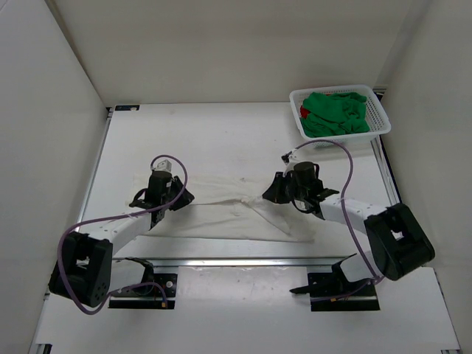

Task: Fold and stack the t-shirts
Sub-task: Fold the other side of the tshirt into a rectangle

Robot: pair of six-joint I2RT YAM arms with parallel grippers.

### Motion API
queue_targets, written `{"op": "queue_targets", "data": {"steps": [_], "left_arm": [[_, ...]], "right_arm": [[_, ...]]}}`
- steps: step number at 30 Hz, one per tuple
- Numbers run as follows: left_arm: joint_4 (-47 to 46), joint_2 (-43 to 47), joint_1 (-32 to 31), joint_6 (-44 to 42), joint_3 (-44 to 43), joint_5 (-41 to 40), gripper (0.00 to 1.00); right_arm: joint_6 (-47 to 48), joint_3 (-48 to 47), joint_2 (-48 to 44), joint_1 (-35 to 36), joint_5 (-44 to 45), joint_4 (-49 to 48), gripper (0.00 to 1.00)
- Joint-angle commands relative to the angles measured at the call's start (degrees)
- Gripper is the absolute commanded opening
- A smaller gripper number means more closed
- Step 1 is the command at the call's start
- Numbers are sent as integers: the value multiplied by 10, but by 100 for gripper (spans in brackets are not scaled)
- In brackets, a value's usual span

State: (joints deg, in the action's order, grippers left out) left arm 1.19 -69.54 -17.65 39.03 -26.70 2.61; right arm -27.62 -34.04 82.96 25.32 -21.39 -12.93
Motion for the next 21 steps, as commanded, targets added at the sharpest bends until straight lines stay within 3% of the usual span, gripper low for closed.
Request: {"op": "queue_targets", "data": {"steps": [1,6,12,14,16,21], "left_arm": [[-23,2,-2,6,-13,13,35],[-29,-8,-12,12,-21,14,35],[-31,-19,-21,19,-45,18,36],[-28,-19,-22,19,-54,20,35],[-23,-29,-17,16,-71,25,35],[-17,-44,-9,10,-110,31,35]], "right_arm": [[-5,17,-47,22,11,25,0],[-19,13,-85,91,52,97,0],[-38,-17,-58,150,71,149,0],[-43,-17,-56,158,64,149,2],[-35,-28,-47,155,47,160,12],[-5,-63,-53,154,11,202,15]]}}
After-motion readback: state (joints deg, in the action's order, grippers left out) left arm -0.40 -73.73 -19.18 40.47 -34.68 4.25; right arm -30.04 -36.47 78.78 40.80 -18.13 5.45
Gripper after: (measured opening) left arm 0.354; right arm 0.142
